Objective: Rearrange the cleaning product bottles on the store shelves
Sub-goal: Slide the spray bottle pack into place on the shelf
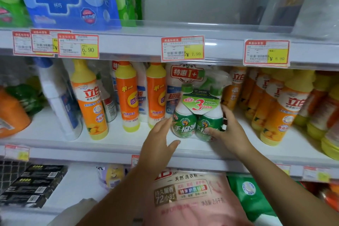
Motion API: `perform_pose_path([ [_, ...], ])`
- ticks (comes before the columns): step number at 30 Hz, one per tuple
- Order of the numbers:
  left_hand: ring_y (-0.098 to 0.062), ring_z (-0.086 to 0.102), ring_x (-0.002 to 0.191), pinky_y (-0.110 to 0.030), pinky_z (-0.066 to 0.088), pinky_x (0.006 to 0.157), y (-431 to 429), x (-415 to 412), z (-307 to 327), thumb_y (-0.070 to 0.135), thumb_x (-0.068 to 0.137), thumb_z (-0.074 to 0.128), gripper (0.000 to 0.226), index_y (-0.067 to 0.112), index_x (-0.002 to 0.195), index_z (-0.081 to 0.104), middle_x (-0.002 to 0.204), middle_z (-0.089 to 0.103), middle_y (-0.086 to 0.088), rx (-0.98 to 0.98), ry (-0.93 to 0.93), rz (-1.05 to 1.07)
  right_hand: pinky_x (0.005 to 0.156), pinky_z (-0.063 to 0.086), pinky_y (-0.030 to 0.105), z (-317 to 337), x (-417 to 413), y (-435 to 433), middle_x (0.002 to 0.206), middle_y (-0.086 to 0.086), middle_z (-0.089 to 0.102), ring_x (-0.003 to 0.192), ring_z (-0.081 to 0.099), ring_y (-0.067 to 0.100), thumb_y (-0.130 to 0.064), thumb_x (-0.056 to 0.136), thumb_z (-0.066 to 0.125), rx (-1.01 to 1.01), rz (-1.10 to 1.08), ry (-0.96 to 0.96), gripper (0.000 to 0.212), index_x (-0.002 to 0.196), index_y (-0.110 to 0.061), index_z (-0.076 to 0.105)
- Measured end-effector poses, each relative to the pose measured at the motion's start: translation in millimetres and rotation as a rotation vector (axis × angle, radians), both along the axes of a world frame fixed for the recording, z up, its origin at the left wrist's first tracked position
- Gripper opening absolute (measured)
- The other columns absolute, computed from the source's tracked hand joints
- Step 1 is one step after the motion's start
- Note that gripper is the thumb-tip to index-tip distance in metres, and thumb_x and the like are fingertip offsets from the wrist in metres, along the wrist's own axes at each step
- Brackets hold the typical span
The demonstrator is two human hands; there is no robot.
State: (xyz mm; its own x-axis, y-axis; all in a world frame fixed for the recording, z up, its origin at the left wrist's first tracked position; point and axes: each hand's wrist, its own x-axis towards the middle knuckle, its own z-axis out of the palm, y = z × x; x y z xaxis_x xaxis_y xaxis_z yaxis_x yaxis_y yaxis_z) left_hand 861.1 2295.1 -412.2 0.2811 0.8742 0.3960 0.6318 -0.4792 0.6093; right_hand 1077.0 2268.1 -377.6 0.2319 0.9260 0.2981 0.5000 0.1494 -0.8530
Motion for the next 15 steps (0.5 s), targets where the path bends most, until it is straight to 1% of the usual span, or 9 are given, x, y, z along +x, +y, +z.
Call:
perform_pose_path([
  [1, -0.008, 0.026, 0.137, -0.022, 0.020, 0.110, -0.5, -7.6, -1.8, 0.037, 0.086, 0.061, 0.069, 0.026, 0.145, 0.027, 0.152, 0.028, 0.008, -0.011, 0.032, 0.011, 0.091, 0.038, 0.024, -0.5, -1.2, -0.1, 0.133, 0.002, 0.051, 0.117, 0.050, 0.016, -0.009, 0.070, 0.081, 0.005, -0.019, -0.006, 0.081, 0.137, -0.024, 0.037],
  [3, -0.012, 0.026, 0.136, -0.026, 0.020, 0.111, -2.2, -25.4, -4.3, 0.042, 0.086, 0.058, 0.065, 0.024, 0.143, 0.032, 0.150, 0.030, 0.005, -0.023, 0.100, 0.039, 0.099, 0.033, 0.023, 0.6, -9.8, -5.3, 0.134, 0.005, 0.046, 0.123, 0.044, 0.019, -0.026, 0.074, 0.078, 0.114, -0.191, -0.112, 0.076, 0.137, -0.017, 0.038],
  [5, -0.013, 0.027, 0.135, -0.026, 0.019, 0.110, -3.3, -46.3, -5.0, 0.045, 0.086, 0.056, 0.062, 0.024, 0.141, 0.037, 0.148, 0.034, 0.005, -0.020, 0.160, 0.081, 0.098, 0.033, 0.019, 7.1, -28.6, -14.7, 0.121, 0.004, 0.045, 0.115, 0.045, 0.018, -0.039, 0.078, 0.067, 0.399, -0.326, -0.227, 0.063, 0.129, -0.009, 0.045],
  [6, -0.013, 0.028, 0.134, -0.025, 0.020, 0.109, -3.6, -57.2, -5.0, 0.047, 0.086, 0.056, 0.060, 0.025, 0.140, 0.039, 0.147, 0.036, 0.006, -0.018, 0.182, 0.105, 0.094, 0.036, 0.017, 10.4, -41.2, -16.5, 0.115, 0.000, 0.044, 0.108, 0.046, 0.015, -0.038, 0.080, 0.062, 0.512, -0.286, -0.256, 0.055, 0.123, -0.008, 0.048],
  [7, -0.013, 0.029, 0.133, -0.025, 0.020, 0.108, -3.9, -67.9, -5.1, 0.048, 0.086, 0.055, 0.059, 0.025, 0.138, 0.041, 0.146, 0.038, 0.006, -0.021, 0.201, 0.126, 0.090, 0.040, 0.018, 12.9, -55.1, -15.5, 0.111, -0.004, 0.044, 0.103, 0.048, 0.012, -0.035, 0.082, 0.059, 0.543, -0.190, -0.266, 0.047, 0.120, -0.009, 0.050],
  [9, -0.013, 0.032, 0.131, -0.025, 0.021, 0.107, -4.3, -85.9, -6.9, 0.055, 0.084, 0.053, 0.059, 0.026, 0.134, 0.047, 0.143, 0.043, 0.006, -0.022, 0.226, 0.151, 0.091, 0.046, 0.025, 15.8, -82.5, -4.8, 0.111, -0.005, 0.047, 0.102, 0.053, 0.011, -0.030, 0.088, 0.059, 0.409, 0.022, -0.243, 0.039, 0.123, -0.015, 0.051],
  [10, -0.013, 0.034, 0.130, -0.025, 0.022, 0.106, -4.4, -92.8, -8.3, 0.058, 0.081, 0.049, 0.060, 0.026, 0.132, 0.050, 0.140, 0.046, 0.006, -0.014, 0.236, 0.154, 0.095, 0.046, 0.030, 17.4, -94.4, 2.6, 0.116, -0.003, 0.049, 0.107, 0.054, 0.012, -0.028, 0.089, 0.060, 0.308, 0.095, -0.220, 0.042, 0.128, -0.017, 0.049],
  [12, -0.013, 0.038, 0.127, -0.027, 0.023, 0.106, -4.7, -100.1, -10.6, 0.061, 0.077, 0.044, 0.063, 0.027, 0.129, 0.053, 0.137, 0.051, 0.007, -0.004, 0.260, 0.134, 0.103, 0.043, 0.035, 20.6, -111.2, 21.0, 0.131, 0.001, 0.050, 0.118, 0.051, 0.014, -0.025, 0.089, 0.063, 0.197, 0.144, -0.148, 0.052, 0.136, -0.018, 0.042],
  [15, -0.013, 0.043, 0.124, -0.034, 0.024, 0.109, -3.5, -100.5, -14.0, 0.071, 0.073, 0.037, 0.069, 0.030, 0.124, 0.058, 0.132, 0.055, 0.008, 0.001, 0.275, 0.085, 0.102, 0.039, 0.029, 31.6, -131.5, 47.0, 0.136, 0.002, 0.051, 0.121, 0.049, 0.014, -0.021, 0.086, 0.066, 0.155, 0.112, -0.082, 0.062, 0.141, -0.019, 0.036],
])
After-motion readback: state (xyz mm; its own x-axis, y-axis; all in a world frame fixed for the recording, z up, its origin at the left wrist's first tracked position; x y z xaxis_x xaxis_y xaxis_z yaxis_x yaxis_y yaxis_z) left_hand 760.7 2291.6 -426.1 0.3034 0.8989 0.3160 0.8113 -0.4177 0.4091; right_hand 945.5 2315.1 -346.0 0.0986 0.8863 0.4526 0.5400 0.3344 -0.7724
